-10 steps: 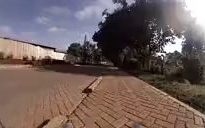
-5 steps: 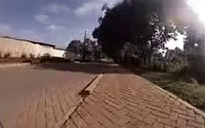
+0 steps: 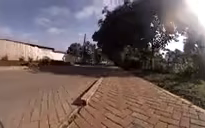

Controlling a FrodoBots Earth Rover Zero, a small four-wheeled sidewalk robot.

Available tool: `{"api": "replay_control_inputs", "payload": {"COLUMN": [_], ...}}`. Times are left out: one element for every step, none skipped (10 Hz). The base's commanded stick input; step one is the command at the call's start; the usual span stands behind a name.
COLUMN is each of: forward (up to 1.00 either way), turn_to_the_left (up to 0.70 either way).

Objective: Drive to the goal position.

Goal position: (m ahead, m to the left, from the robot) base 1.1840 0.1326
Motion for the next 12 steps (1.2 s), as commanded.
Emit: {"api": "replay_control_inputs", "payload": {"forward": [0.70,0.70,0.70,0.70,0.70,0.70,0.70,0.70,0.70,0.70,0.70,0.70], "turn_to_the_left": [-0.30,-0.14,0.00,0.00,0.00,0.00,0.00,0.00,0.00,0.00,0.00,0.00]}}
